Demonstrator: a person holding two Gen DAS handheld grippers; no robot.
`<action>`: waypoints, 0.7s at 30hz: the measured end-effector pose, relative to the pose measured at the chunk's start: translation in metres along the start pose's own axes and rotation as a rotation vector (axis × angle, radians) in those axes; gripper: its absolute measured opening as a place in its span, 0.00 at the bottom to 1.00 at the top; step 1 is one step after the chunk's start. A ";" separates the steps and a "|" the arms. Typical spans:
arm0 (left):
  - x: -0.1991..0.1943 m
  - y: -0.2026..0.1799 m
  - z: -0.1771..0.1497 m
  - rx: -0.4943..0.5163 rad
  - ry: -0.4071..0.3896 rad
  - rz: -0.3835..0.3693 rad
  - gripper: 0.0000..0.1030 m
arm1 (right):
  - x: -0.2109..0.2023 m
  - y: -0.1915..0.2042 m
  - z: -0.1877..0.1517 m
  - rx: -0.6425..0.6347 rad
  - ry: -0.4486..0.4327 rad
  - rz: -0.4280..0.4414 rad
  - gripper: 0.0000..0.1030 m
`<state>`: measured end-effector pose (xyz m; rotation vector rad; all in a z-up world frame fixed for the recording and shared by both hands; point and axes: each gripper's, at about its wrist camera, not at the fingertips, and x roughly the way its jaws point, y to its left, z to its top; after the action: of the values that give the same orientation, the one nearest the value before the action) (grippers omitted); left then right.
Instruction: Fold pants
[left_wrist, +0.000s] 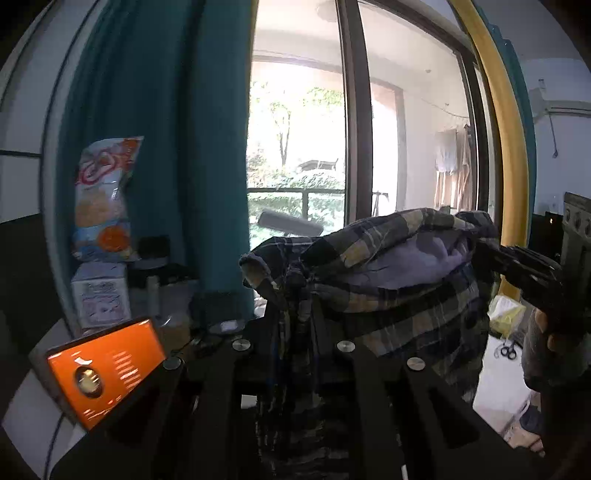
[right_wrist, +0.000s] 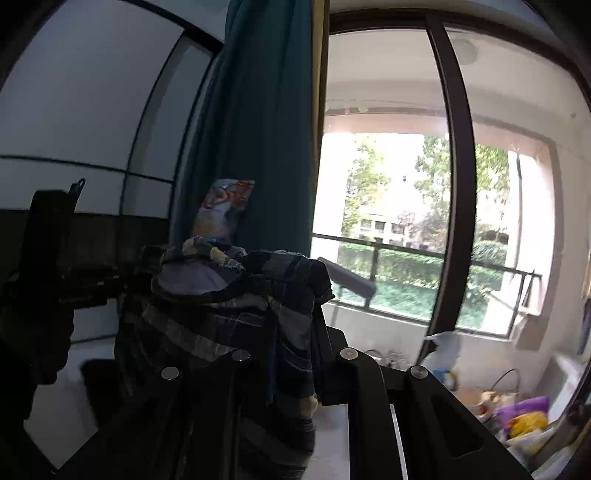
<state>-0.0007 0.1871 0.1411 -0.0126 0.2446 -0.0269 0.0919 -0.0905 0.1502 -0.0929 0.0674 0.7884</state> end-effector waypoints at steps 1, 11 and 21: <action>-0.009 0.004 -0.004 -0.001 0.005 0.006 0.12 | 0.001 0.005 0.000 0.008 0.003 0.010 0.15; 0.013 0.065 -0.068 -0.119 0.193 0.064 0.12 | 0.058 0.059 -0.039 0.095 0.170 0.121 0.15; 0.127 0.126 -0.147 -0.219 0.449 0.104 0.12 | 0.207 0.060 -0.137 0.082 0.447 0.112 0.15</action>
<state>0.0896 0.3084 -0.0340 -0.2135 0.6963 0.1018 0.1911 0.0830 -0.0096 -0.1876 0.5313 0.8642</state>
